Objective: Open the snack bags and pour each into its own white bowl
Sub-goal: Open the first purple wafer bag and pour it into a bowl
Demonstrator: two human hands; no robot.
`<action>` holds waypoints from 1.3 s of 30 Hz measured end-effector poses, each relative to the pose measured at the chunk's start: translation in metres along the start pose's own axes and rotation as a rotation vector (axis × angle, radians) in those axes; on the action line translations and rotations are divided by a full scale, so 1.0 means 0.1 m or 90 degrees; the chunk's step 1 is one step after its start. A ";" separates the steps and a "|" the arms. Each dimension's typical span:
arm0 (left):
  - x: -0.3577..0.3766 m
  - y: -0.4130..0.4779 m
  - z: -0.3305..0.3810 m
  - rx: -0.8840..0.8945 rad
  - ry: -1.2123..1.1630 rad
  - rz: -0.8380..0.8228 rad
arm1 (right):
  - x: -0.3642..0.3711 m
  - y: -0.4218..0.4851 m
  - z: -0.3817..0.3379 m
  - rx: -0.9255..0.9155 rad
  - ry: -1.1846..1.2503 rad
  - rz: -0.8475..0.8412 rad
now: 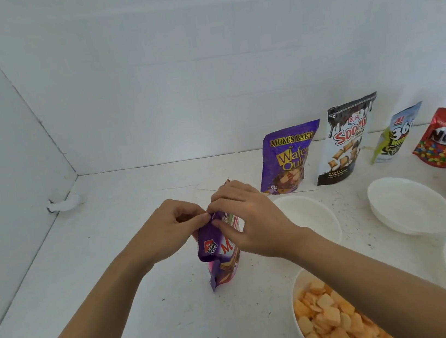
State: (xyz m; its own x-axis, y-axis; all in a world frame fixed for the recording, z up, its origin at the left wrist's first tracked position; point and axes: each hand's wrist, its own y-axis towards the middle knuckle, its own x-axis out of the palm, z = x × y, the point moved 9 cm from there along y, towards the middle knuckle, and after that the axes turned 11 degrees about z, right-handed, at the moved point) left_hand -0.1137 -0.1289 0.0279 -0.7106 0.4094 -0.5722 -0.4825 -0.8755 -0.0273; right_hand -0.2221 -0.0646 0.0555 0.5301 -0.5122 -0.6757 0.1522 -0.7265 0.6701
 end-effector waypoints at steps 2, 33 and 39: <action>0.00 -0.01 -0.02 -0.011 -0.021 -0.004 | 0.00 0.00 0.03 -0.004 0.010 -0.015; 0.07 -0.01 -0.14 -0.111 -0.092 0.052 | 0.00 0.06 0.29 0.027 0.208 -0.040; 0.13 -0.03 0.02 -0.051 -0.130 0.030 | -0.04 0.04 0.35 0.017 0.214 -0.062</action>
State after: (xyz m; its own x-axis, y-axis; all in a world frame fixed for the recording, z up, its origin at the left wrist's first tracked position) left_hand -0.1226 -0.1209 0.0224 -0.8245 0.4036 -0.3967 -0.4096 -0.9093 -0.0738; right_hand -0.2526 -0.0816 0.0504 0.7604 -0.2635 -0.5936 0.1955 -0.7788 0.5961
